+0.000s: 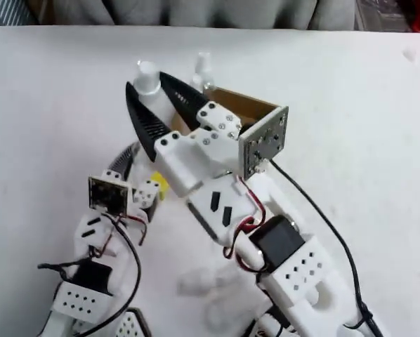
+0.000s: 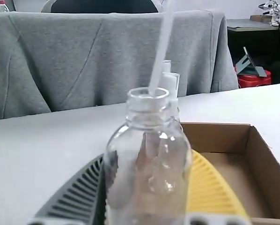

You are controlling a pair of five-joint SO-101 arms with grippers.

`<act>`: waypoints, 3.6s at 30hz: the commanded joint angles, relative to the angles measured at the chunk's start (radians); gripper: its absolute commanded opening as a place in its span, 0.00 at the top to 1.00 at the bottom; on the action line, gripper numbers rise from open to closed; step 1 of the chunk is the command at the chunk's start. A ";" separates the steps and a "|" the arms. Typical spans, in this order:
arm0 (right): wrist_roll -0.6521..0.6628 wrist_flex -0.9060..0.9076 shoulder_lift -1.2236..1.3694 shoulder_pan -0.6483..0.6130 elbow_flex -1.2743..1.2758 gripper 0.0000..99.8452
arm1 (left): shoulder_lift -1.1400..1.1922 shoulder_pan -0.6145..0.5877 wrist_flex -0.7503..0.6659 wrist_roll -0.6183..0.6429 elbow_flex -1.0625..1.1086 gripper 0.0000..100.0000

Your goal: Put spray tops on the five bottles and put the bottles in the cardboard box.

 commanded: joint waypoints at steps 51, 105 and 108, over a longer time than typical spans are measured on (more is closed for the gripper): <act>0.018 0.598 -0.202 0.193 0.215 0.98 | -0.013 -0.002 0.066 0.009 -0.006 0.98; 0.055 -0.177 -0.403 -0.173 1.020 0.98 | 0.420 -0.005 0.175 0.267 -0.321 0.98; 0.055 -0.177 -0.403 -0.173 1.022 0.98 | 0.398 -0.005 0.176 0.296 -0.321 0.98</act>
